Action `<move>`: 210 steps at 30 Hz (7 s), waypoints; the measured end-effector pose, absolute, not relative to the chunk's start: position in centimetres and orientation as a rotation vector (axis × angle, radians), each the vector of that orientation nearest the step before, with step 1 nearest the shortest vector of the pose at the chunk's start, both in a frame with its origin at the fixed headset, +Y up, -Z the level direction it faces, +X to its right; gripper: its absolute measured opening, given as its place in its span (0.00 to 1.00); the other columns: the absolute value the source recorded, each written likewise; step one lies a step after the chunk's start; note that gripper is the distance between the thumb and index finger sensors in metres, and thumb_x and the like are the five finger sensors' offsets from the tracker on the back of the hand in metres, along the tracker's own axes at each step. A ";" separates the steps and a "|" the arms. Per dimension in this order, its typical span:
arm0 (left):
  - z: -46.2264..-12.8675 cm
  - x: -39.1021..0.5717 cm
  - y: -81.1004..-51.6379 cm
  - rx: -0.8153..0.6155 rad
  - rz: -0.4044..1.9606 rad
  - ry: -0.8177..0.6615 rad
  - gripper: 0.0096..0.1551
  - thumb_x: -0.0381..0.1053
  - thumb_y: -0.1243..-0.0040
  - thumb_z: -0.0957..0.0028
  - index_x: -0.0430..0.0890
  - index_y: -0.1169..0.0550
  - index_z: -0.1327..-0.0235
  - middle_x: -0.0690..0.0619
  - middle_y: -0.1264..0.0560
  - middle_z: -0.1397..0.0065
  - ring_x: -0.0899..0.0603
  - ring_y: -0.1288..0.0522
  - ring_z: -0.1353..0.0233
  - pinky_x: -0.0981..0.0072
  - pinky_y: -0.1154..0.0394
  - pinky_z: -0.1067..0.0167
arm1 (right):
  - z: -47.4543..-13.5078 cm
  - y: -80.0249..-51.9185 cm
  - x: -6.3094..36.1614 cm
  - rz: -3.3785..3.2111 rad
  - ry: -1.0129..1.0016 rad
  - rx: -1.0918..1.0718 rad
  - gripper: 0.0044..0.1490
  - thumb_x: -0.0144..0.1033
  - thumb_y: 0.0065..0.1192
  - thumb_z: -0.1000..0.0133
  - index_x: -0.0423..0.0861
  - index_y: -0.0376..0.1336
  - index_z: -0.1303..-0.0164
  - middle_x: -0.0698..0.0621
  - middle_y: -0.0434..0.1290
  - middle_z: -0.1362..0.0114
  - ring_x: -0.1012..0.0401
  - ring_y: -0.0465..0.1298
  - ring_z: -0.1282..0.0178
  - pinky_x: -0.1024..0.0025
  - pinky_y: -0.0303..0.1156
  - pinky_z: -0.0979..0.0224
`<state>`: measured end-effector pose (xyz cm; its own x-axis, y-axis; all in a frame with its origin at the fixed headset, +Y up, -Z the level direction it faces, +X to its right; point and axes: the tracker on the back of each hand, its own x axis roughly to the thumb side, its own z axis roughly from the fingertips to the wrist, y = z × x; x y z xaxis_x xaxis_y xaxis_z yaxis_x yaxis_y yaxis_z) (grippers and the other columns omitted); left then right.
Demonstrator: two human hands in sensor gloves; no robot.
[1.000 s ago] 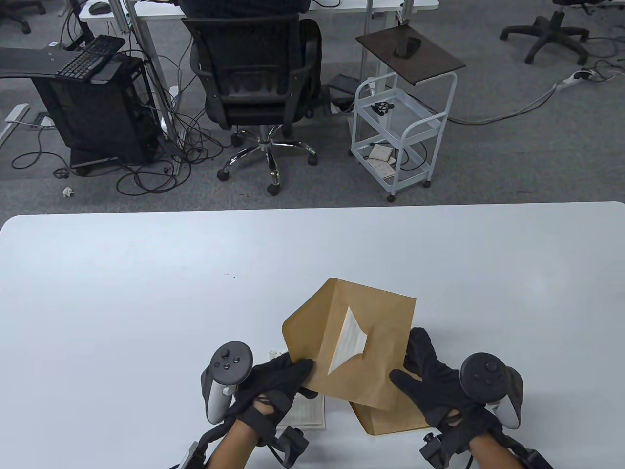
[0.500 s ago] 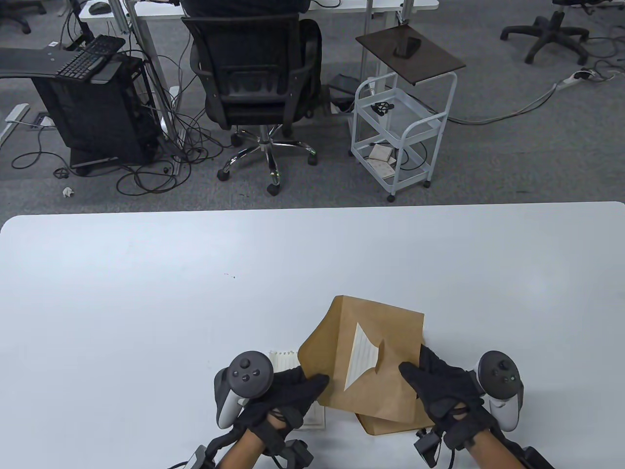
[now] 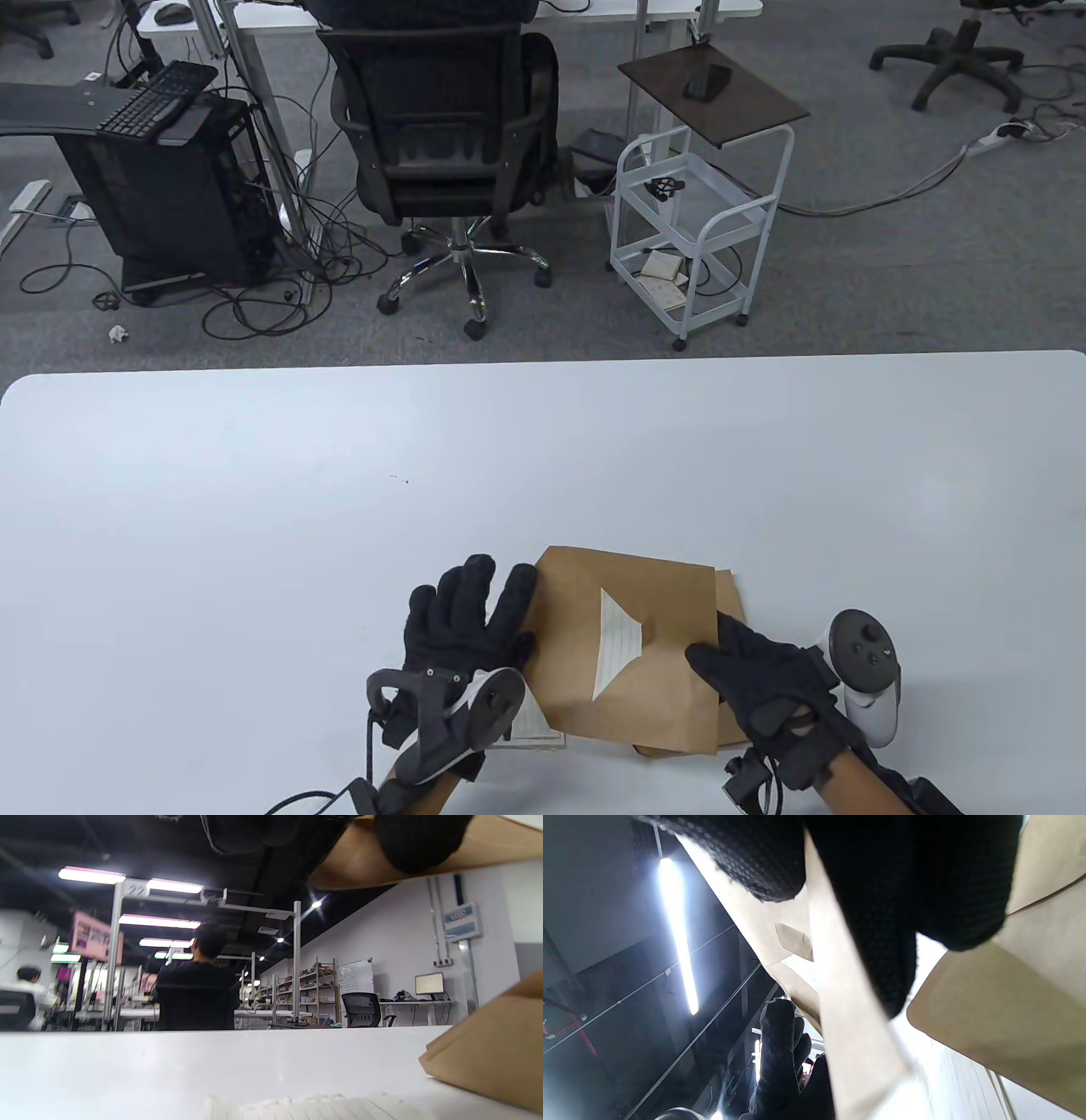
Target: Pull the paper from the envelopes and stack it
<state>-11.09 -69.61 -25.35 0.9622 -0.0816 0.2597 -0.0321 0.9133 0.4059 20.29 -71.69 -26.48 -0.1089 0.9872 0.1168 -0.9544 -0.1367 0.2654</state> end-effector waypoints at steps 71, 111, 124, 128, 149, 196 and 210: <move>-30.6 -17.9 -73.6 -0.221 0.450 -0.029 0.41 0.50 0.33 0.49 0.63 0.40 0.25 0.56 0.12 0.53 0.47 0.10 0.55 0.44 0.24 0.41 | -28.3 -71.6 27.1 1.566 0.006 0.131 0.29 0.36 0.65 0.44 0.44 0.66 0.31 0.41 0.82 0.41 0.48 0.87 0.52 0.50 0.78 0.44; -27.2 -16.7 -69.1 0.274 -0.051 -0.212 0.47 0.69 0.45 0.50 0.64 0.49 0.18 0.46 0.55 0.12 0.32 0.53 0.13 0.31 0.58 0.22 | -28.3 -72.0 26.1 1.613 0.126 0.154 0.32 0.35 0.65 0.44 0.41 0.63 0.29 0.40 0.82 0.43 0.50 0.88 0.55 0.52 0.79 0.46; -26.3 -16.4 -71.2 0.219 -0.067 -0.234 0.46 0.69 0.45 0.50 0.64 0.48 0.19 0.46 0.55 0.12 0.32 0.53 0.12 0.31 0.58 0.22 | -28.7 -72.3 26.6 1.598 0.187 0.115 0.35 0.34 0.67 0.45 0.39 0.61 0.27 0.40 0.83 0.45 0.52 0.89 0.59 0.54 0.80 0.49; -26.1 -16.4 -71.2 0.215 -0.067 -0.229 0.46 0.69 0.45 0.50 0.64 0.48 0.19 0.46 0.55 0.12 0.32 0.53 0.12 0.32 0.58 0.22 | -28.8 -72.3 26.7 1.634 0.195 0.099 0.42 0.31 0.69 0.47 0.40 0.54 0.24 0.40 0.82 0.44 0.53 0.89 0.60 0.54 0.81 0.49; -26.2 -16.7 -71.4 0.191 -0.054 -0.207 0.45 0.68 0.45 0.50 0.64 0.46 0.19 0.45 0.53 0.12 0.32 0.52 0.13 0.32 0.57 0.22 | -29.2 -74.0 21.4 2.697 0.062 0.122 0.42 0.34 0.84 0.55 0.48 0.66 0.29 0.41 0.77 0.34 0.52 0.88 0.56 0.50 0.79 0.42; -26.6 -16.9 -71.5 0.172 -0.063 -0.204 0.45 0.68 0.45 0.50 0.64 0.46 0.19 0.45 0.53 0.12 0.32 0.52 0.12 0.32 0.57 0.21 | -26.7 -71.0 19.5 2.887 -0.110 0.403 0.55 0.66 0.60 0.49 0.55 0.44 0.18 0.43 0.37 0.14 0.41 0.35 0.13 0.29 0.33 0.23; -26.6 -17.0 -71.3 0.176 -0.058 -0.200 0.45 0.68 0.45 0.50 0.64 0.46 0.19 0.45 0.53 0.12 0.32 0.52 0.12 0.32 0.57 0.21 | -26.8 -71.2 19.9 2.872 -0.090 0.383 0.54 0.65 0.61 0.49 0.53 0.46 0.18 0.42 0.40 0.14 0.41 0.38 0.14 0.29 0.34 0.23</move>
<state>-16.97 -71.34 -26.61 0.9785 -0.0750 0.1924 0.0400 0.9829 0.1795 19.89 -71.19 -26.80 -0.9363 0.2298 0.2656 -0.2460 -0.9689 -0.0289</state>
